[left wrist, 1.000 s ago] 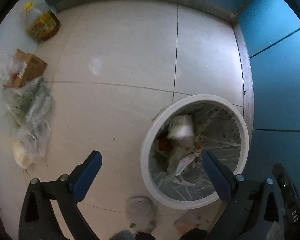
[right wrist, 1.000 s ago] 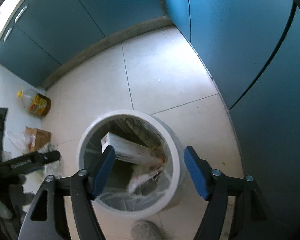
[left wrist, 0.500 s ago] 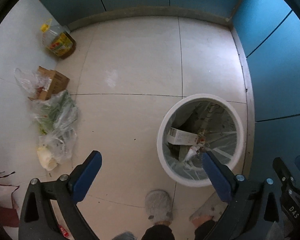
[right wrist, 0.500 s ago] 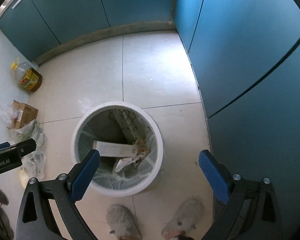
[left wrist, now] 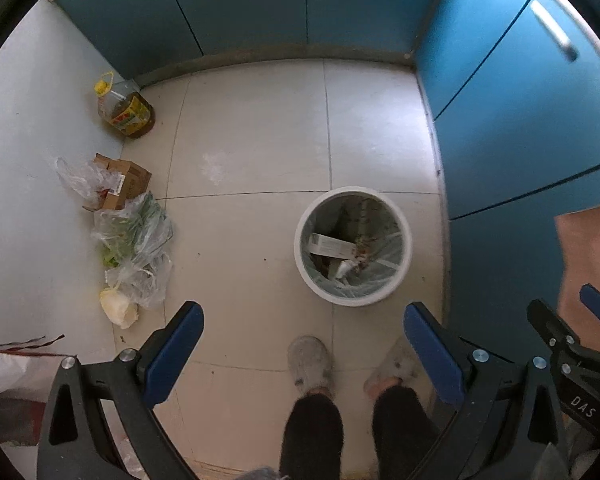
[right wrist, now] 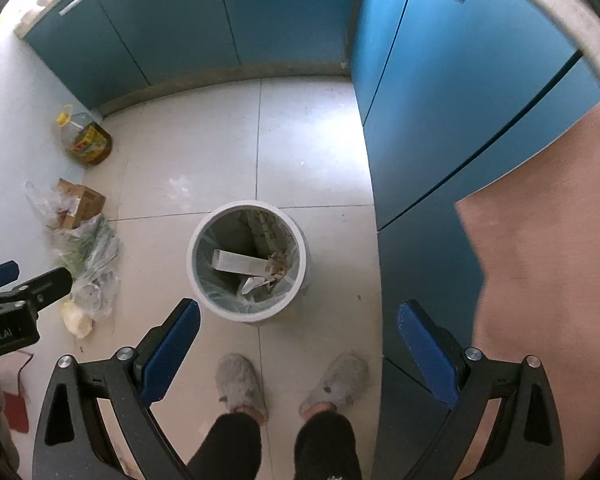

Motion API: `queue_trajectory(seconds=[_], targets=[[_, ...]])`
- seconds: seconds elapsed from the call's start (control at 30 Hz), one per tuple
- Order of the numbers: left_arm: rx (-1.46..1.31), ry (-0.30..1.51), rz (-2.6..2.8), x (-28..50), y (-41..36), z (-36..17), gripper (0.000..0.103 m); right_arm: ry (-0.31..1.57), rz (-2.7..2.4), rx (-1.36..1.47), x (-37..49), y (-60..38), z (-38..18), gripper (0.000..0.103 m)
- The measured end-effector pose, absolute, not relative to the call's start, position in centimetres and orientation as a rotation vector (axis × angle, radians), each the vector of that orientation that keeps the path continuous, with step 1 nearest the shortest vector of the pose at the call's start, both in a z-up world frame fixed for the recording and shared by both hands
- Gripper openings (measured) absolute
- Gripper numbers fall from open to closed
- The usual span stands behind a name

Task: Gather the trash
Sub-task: 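Swing both open tools back up toward the counter, then grasp the cucumber with the left tool while the right tool grasps the red wrapper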

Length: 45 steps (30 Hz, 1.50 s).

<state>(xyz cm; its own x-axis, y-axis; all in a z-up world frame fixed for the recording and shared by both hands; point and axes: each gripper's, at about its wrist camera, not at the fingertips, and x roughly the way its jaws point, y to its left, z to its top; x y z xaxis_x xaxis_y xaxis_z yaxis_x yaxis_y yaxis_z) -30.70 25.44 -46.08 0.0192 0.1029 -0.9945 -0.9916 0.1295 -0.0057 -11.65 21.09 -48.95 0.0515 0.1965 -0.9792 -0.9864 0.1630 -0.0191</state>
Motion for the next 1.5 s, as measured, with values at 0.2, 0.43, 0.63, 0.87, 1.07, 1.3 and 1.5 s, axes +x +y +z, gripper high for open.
queue_trajectory(seconds=[0.2,0.43,0.63,0.87,1.07,1.3,1.5], targets=[[-1.042,1.129,1.134,-30.3,24.5,-38.6,0.102,1.09,1.194,-0.959,-11.7,19.9,-39.9,0.1],[-0.999,1.059,1.115,-29.8,23.0,-30.2,0.102,1.076,1.246,-0.879,-11.0,18.1,-29.7,0.1],[-0.89,0.97,1.154,-28.4,21.7,-22.3,0.102,1.117,1.289,-0.7,-8.3,16.0,-21.7,0.1],[-0.636,0.76,1.212,-23.0,22.6,-13.7,0.102,1.116,1.22,-0.451,-0.5,13.0,-15.6,0.1],[-0.473,0.695,1.132,-14.2,23.1,-11.0,0.102,1.144,1.042,-0.309,9.3,8.8,-15.0,0.099],[-0.45,0.889,0.975,-0.7,22.8,-14.5,0.103,1.187,0.721,-0.134,22.8,-0.5,-18.0,0.085],[-0.478,1.161,0.778,10.8,20.9,-22.1,0.103,1.278,0.514,-0.033,31.4,-6.7,-23.3,0.085]])
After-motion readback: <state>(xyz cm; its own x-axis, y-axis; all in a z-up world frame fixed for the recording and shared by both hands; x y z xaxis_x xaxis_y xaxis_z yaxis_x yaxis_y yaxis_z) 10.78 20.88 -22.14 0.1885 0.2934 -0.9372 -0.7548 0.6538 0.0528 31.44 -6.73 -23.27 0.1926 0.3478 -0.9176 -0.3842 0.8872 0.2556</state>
